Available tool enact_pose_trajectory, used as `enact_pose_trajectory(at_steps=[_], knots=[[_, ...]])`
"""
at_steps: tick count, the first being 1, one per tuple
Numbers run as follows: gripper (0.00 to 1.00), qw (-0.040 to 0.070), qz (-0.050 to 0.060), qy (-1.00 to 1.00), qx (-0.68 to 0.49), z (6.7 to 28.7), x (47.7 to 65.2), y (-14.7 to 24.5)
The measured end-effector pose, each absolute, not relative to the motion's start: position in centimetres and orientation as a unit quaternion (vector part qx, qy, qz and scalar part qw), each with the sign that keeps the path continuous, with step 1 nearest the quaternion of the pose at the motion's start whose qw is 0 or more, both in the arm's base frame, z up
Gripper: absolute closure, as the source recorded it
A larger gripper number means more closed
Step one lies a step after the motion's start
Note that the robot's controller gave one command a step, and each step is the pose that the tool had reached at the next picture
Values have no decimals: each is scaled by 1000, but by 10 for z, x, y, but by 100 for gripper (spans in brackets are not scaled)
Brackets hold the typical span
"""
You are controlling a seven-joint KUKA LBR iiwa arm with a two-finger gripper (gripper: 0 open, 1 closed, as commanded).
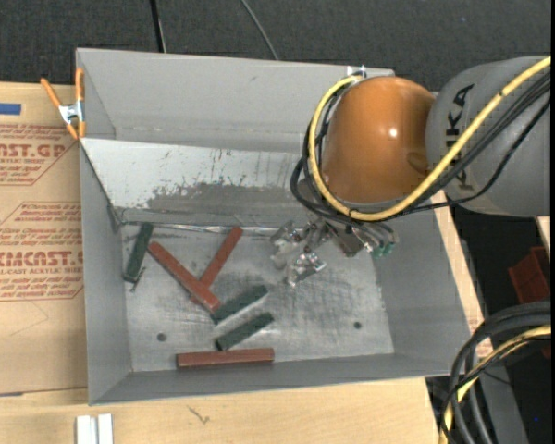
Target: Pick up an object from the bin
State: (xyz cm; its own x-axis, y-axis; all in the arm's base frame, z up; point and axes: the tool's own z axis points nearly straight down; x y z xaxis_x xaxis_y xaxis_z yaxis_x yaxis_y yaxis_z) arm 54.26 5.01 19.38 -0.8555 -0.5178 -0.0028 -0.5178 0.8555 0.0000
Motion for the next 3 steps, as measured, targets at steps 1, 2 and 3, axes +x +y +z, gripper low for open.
enact_pose_trajectory(at_steps=[1, 2, 3], knots=[[0, 1, 1, 968, -251, 146, 553, 53], [0, 1, 1, 968, -251, 146, 553, 53], [100, 1, 0, 901, -433, 75, 524, 89]])
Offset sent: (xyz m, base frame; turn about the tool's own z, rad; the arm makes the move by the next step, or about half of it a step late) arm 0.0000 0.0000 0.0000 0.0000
